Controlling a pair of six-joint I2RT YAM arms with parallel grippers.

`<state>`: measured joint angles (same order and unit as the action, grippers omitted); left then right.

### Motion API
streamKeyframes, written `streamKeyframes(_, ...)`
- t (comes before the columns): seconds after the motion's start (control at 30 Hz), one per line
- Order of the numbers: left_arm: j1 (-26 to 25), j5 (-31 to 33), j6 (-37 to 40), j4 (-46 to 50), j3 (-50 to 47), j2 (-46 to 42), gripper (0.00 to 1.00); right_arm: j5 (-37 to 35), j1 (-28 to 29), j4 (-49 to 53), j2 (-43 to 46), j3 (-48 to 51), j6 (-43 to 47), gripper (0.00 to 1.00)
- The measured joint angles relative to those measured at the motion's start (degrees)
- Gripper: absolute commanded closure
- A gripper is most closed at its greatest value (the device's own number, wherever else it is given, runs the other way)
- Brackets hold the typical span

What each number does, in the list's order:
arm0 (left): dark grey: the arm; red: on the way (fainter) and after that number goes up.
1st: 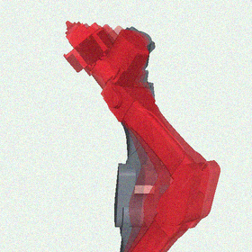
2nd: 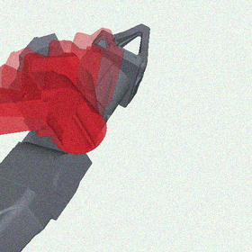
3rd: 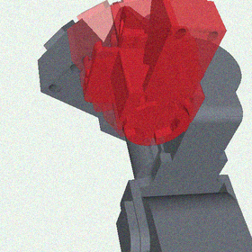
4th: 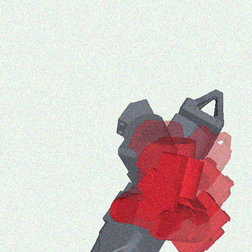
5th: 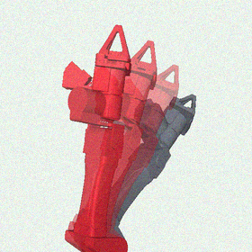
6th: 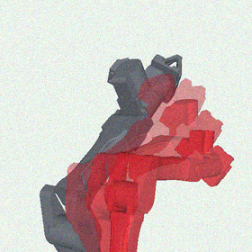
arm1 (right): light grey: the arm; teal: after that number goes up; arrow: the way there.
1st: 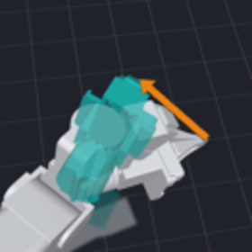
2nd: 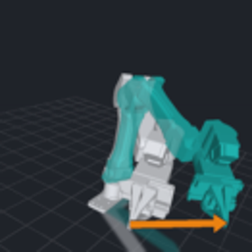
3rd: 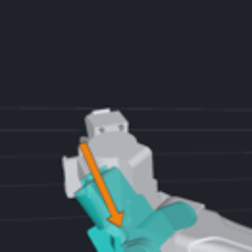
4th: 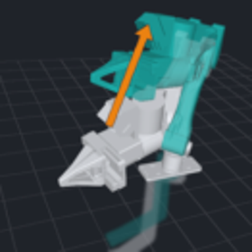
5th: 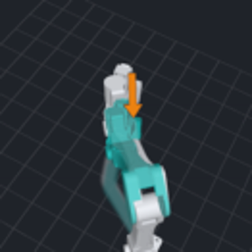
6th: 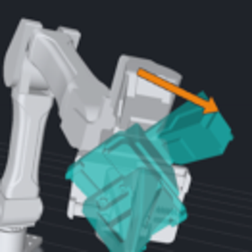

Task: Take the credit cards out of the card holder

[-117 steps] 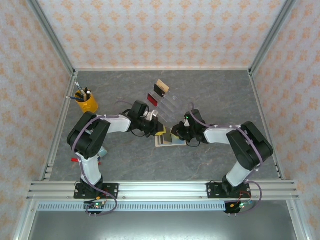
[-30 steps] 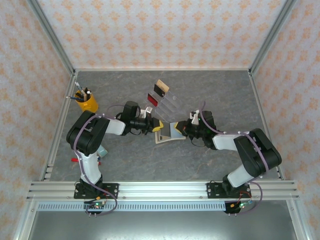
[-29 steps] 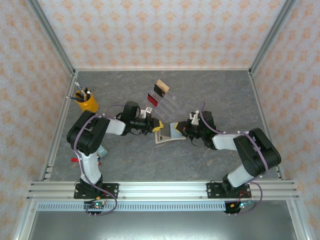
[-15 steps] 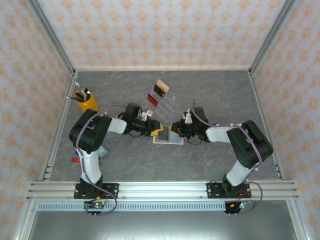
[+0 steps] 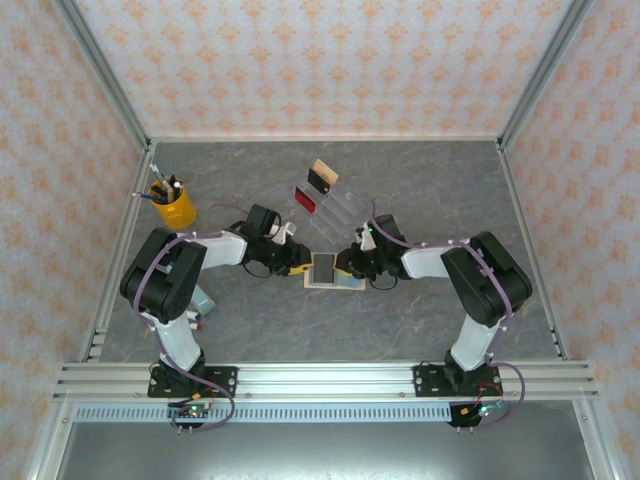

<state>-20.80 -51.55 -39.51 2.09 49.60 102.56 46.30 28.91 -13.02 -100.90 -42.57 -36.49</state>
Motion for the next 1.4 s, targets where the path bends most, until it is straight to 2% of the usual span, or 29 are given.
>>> streamKeyframes(0.17, -1.22, 1.05, -0.11, 0.28, 0.52, -0.04, 0.83, 0.04, 0.00, 0.28, -0.37, -0.52, 0.61, 0.81)
streamKeyframes(0.83, -1.36, 1.29, -0.87, 1.16, 2.47, 2.29, 0.80, 1.05, 0.00, 0.17, -1.27, -1.33, 0.61, 0.79)
streamKeyframes(1.1, -1.36, 1.25, -0.94, 1.16, 2.54, 2.71, 0.88, 1.14, -0.02, 0.13, -1.38, -1.33, 0.61, 0.80)
streamKeyframes(1.4, -1.36, 1.25, -0.94, 1.38, 3.21, 3.37, 0.91, 1.64, -0.13, -0.28, -1.70, -1.33, 0.55, 0.81)
